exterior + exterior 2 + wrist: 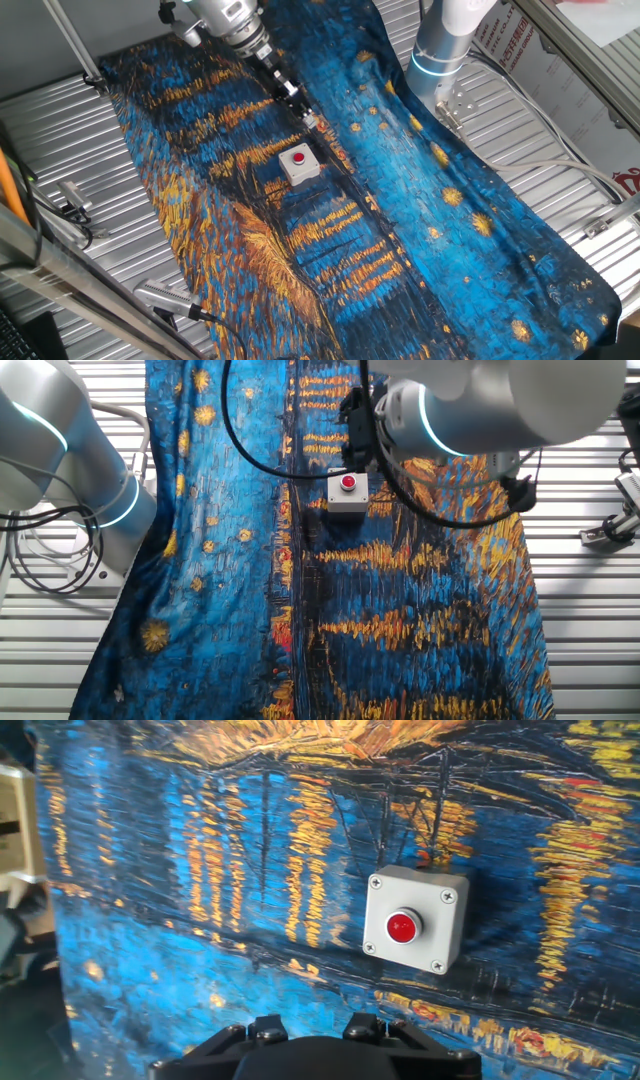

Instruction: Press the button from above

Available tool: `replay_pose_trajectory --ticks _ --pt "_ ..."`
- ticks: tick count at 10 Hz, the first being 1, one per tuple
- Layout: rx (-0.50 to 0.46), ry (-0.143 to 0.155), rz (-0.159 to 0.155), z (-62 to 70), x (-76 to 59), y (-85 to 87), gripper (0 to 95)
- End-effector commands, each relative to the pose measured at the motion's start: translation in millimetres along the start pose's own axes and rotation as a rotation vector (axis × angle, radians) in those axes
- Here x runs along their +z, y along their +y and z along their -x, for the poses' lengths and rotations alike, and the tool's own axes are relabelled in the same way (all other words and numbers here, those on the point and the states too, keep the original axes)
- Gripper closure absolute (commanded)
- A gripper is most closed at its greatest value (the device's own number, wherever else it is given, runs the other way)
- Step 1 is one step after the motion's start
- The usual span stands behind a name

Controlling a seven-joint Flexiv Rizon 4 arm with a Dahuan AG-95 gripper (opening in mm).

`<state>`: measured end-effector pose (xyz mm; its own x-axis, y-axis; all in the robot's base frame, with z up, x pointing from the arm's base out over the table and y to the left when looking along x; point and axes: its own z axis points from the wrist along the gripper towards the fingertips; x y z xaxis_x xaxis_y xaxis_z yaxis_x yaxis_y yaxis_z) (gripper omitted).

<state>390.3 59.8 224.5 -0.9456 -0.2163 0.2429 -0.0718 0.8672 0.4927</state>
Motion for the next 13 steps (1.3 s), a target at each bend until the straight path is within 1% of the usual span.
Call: replay_pose_trajectory --ticks 1,6,10,11,13 --pt "0.003 0.006 0.000 2.0 -0.8 -0.2 57.0" --pt "0.009 0.013 -0.009 2.1 -0.5 -0.5 57.0" --pt "0.016 0.016 -0.030 2.1 -0.5 -0.5 57.0" --pt "0.009 0.016 -0.040 2.1 -0.5 -0.5 57.0" --pt "0.003 0.017 -0.044 2.1 -0.5 -0.5 57.0"
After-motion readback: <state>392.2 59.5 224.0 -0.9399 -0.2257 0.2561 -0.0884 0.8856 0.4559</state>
